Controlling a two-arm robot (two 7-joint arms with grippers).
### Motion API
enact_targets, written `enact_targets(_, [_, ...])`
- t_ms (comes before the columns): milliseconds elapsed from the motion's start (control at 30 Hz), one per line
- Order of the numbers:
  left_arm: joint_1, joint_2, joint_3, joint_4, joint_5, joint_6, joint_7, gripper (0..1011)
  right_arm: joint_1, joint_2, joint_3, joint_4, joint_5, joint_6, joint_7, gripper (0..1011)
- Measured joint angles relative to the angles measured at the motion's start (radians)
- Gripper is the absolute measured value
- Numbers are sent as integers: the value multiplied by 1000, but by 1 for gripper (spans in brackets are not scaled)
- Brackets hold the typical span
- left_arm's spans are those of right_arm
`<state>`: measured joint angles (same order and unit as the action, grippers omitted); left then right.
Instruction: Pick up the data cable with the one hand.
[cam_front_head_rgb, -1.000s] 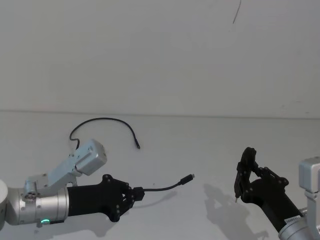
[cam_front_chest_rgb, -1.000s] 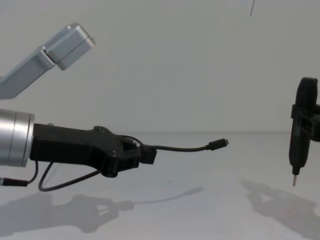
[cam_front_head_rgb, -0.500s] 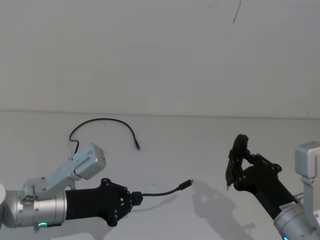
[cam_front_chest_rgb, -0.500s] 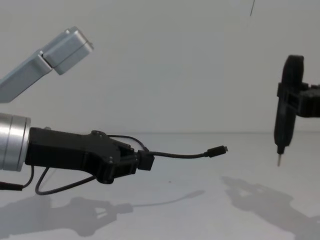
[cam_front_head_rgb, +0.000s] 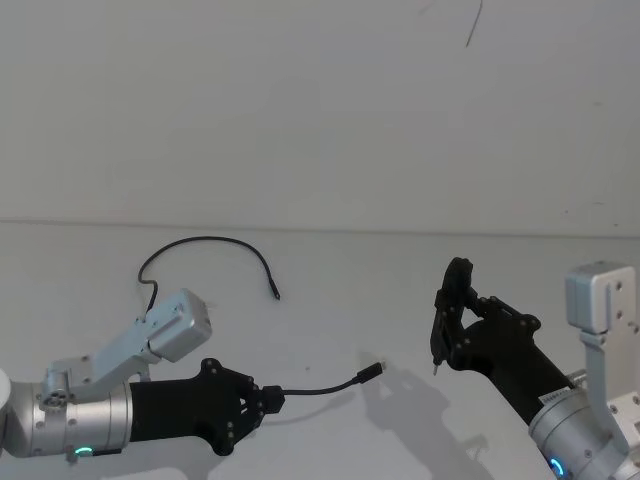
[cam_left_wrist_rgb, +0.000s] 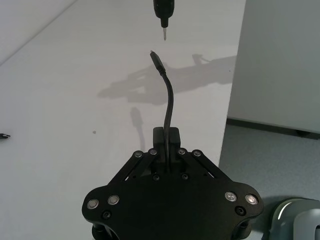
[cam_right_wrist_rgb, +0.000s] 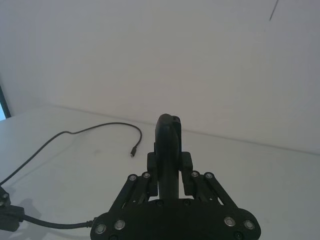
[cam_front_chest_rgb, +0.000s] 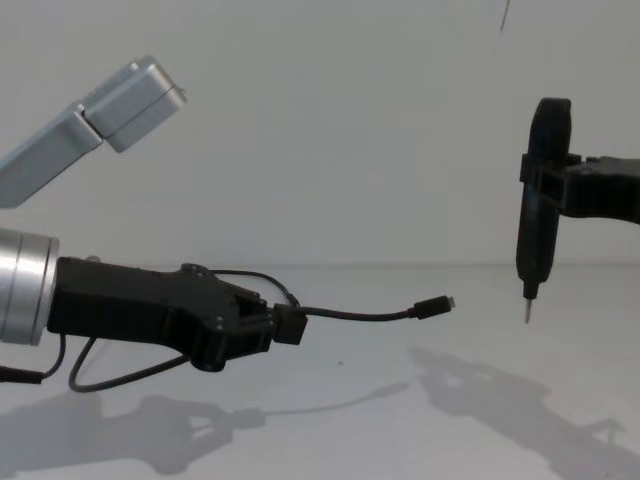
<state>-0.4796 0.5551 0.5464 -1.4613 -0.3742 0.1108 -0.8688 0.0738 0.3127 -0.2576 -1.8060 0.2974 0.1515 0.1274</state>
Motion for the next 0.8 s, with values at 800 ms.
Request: enact_targets(800, [1, 2, 1, -2, 0, 0, 0, 42, 13, -75, 22, 25, 71, -1, 34, 269])
